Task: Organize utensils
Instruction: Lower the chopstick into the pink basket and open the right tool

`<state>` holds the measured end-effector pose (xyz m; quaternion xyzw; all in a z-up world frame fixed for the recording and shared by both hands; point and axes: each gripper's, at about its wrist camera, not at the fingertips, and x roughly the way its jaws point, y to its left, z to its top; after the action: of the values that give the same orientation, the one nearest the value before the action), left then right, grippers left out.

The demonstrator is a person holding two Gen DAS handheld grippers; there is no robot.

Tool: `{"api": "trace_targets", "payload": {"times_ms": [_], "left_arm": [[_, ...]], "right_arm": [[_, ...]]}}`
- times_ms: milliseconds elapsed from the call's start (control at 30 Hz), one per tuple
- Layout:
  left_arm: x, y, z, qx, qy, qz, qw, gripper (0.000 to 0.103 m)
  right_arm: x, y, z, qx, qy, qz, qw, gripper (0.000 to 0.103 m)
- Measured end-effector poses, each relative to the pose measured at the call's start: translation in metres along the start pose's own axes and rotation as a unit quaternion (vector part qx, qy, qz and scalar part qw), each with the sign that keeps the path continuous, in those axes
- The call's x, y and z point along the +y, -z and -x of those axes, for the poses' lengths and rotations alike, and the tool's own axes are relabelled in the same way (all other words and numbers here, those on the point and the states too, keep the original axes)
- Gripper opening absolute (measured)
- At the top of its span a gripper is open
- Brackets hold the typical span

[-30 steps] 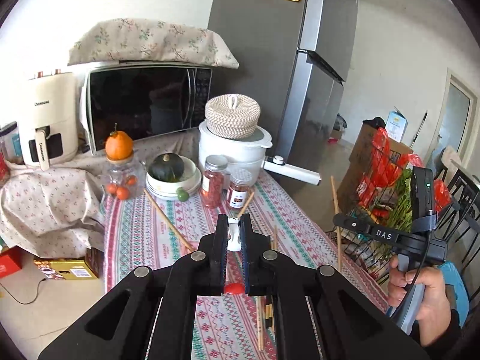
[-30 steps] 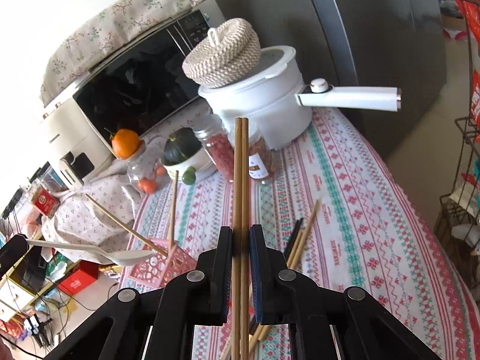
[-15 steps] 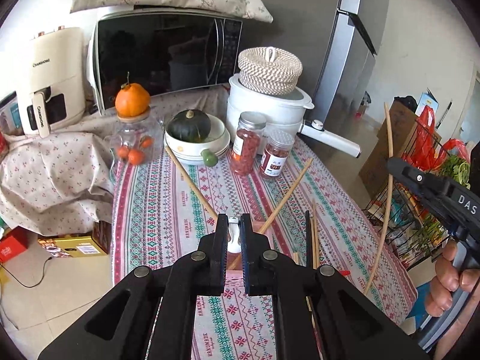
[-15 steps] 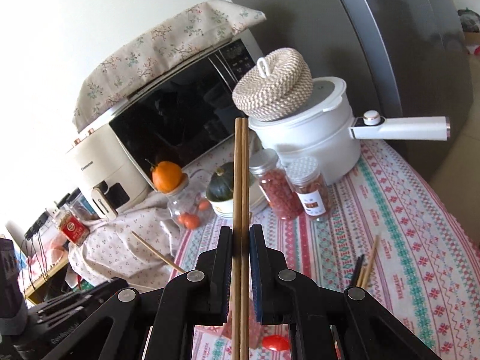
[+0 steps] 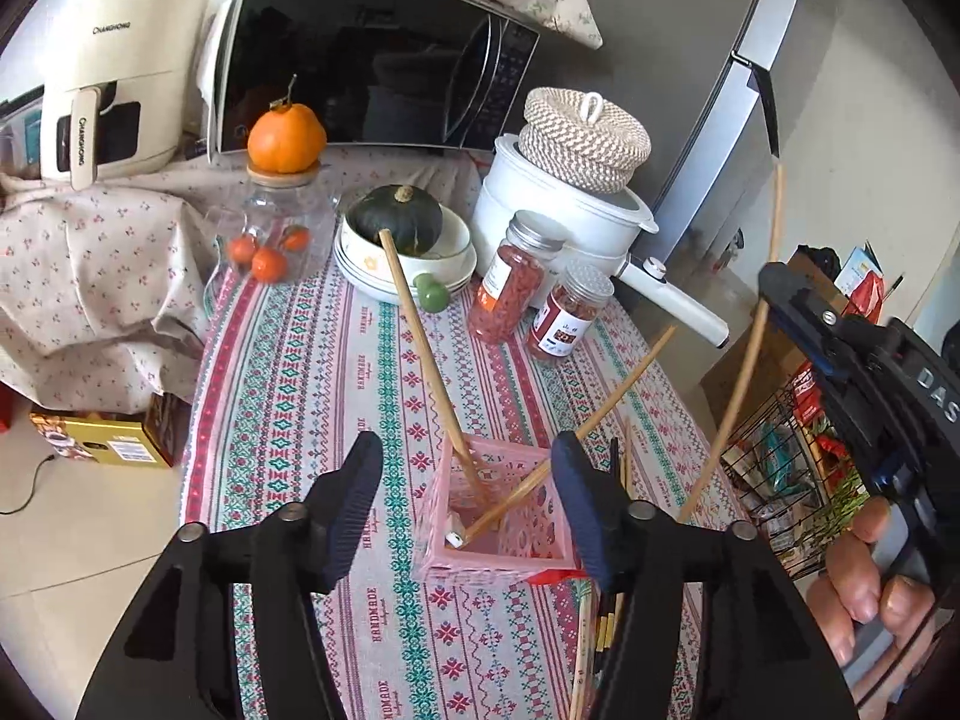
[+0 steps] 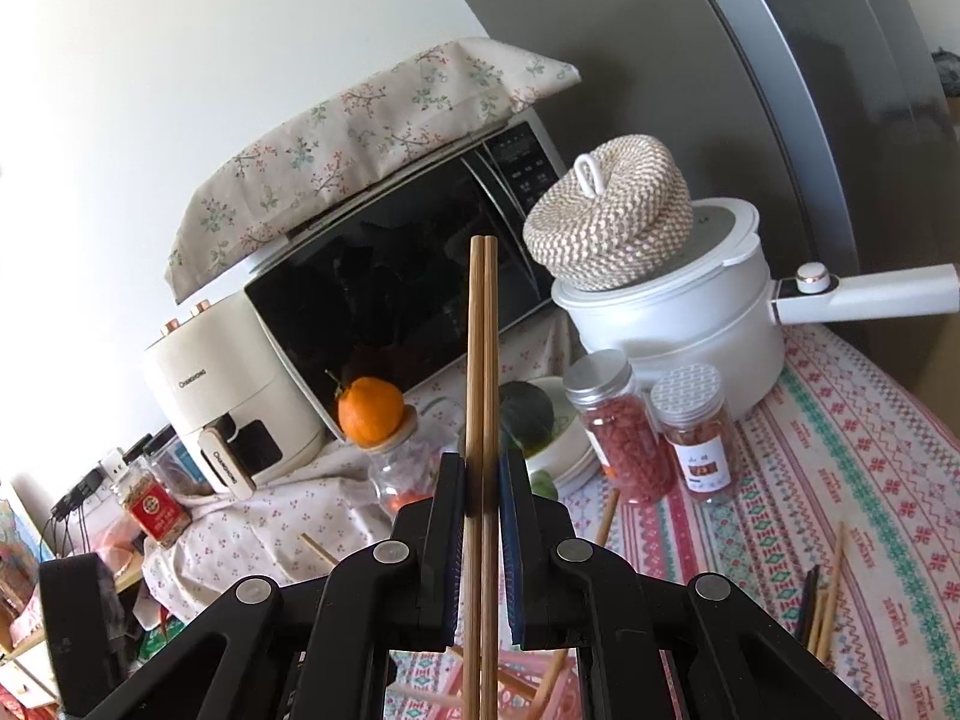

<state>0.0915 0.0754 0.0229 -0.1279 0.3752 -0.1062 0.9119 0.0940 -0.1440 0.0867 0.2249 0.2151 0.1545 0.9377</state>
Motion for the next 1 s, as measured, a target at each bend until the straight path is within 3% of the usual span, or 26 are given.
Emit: {"api": "trace_targets", "payload": {"times_ms": [233, 600, 867, 1000], "left_arm": [[0.022, 0.014, 0.021, 0.014, -0.018, 0.018, 0.9996, 0.080], [0.033, 0.021, 0.017, 0.029, -0.023, 0.024, 0.9990, 0.081], [0.025, 0.027, 0.014, 0.037, -0.031, 0.005, 0.9988, 0.088], [0.023, 0.033, 0.012, 0.048, -0.030, -0.003, 0.9984, 0.091]], "right_arm": [[0.009, 0.001, -0.018, -0.030, 0.030, 0.014, 0.999, 0.010], [0.025, 0.022, -0.043, -0.048, 0.091, 0.083, 0.991, 0.010], [0.015, 0.032, -0.053, -0.008, 0.072, 0.056, 0.996, 0.013], [0.010, 0.027, -0.041, 0.017, 0.043, 0.031, 0.998, 0.037]]}}
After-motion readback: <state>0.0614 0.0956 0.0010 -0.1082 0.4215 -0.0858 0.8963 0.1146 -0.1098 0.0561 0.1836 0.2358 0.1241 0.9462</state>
